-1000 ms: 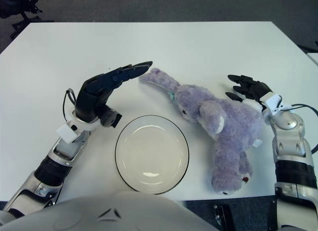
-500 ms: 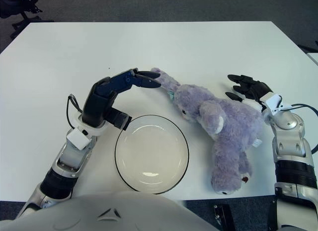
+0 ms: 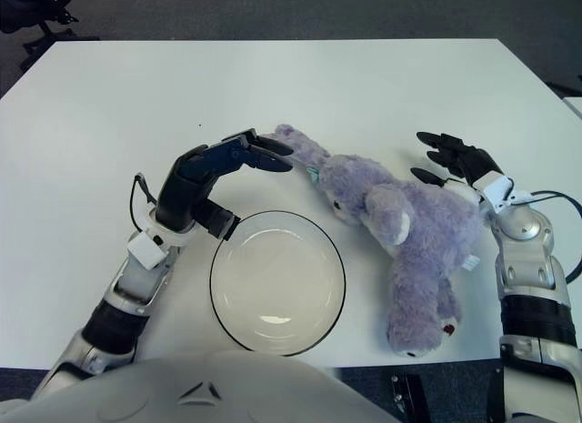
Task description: Put the doll into the plate.
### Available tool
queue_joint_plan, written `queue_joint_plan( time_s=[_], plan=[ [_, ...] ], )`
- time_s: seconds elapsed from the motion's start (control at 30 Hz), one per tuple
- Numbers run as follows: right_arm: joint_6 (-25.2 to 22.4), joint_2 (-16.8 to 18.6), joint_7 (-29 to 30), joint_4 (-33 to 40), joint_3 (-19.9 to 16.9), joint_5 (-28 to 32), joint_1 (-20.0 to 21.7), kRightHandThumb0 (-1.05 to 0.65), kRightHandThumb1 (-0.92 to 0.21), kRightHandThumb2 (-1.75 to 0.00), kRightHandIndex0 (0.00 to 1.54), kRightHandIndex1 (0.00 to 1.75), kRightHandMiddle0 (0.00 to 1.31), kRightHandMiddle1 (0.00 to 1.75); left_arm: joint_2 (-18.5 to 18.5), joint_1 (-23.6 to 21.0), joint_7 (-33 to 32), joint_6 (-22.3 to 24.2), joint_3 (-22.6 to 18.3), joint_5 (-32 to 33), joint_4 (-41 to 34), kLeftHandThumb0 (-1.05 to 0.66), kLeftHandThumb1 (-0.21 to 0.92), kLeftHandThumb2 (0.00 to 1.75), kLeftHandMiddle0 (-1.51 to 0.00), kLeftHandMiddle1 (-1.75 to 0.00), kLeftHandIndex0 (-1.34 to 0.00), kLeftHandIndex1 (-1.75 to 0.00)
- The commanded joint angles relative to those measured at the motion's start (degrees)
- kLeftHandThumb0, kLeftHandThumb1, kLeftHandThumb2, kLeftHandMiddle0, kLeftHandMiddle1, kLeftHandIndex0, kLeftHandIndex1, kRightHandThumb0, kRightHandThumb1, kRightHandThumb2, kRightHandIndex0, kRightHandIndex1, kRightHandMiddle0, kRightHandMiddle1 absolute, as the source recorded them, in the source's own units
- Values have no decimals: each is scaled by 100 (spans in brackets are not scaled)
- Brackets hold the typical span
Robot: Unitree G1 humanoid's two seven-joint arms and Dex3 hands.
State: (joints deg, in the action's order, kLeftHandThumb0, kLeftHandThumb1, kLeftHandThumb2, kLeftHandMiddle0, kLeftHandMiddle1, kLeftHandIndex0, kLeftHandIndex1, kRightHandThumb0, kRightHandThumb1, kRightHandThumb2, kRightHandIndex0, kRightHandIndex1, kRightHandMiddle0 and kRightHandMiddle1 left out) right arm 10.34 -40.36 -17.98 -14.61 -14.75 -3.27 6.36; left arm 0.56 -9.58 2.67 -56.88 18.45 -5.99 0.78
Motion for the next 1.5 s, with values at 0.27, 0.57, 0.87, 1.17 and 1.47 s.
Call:
queue_joint_plan(
  time_s=[0.27, 0.57, 0.87, 1.17, 1.47],
  plan=[
    [541, 835, -183, -70, -611, 1544, 406, -55, -92, -23, 48, 1, 43, 2, 152, -337, 166, -228, 9, 202, 420, -47, 92, 74, -54, -134, -66, -87],
    [473, 838, -366, 505, -660, 1841, 373, -51, -92, -20, 50, 1, 46, 3, 168, -158, 189, -141, -160, -29, 209, -48, 92, 74, -54, -136, -67, -80],
    [120, 769, -456, 1379, -711, 1924, 226, -46, -92, -18, 58, 3, 52, 5, 308, 108, -35, -92, -414, -561, -74, -47, 92, 74, -49, -132, -66, -54],
    [70, 749, -508, 1372, -777, 1949, 218, -46, -92, -18, 59, 2, 53, 5, 386, 119, -82, -69, -392, -685, -73, -47, 92, 74, -49, -132, -67, -52],
    [66, 768, -562, 1349, -821, 1936, 232, -46, -92, -18, 59, 2, 53, 4, 402, 116, -121, -70, -380, -733, -58, -47, 92, 74, -49, -132, -67, -51]
  ],
)
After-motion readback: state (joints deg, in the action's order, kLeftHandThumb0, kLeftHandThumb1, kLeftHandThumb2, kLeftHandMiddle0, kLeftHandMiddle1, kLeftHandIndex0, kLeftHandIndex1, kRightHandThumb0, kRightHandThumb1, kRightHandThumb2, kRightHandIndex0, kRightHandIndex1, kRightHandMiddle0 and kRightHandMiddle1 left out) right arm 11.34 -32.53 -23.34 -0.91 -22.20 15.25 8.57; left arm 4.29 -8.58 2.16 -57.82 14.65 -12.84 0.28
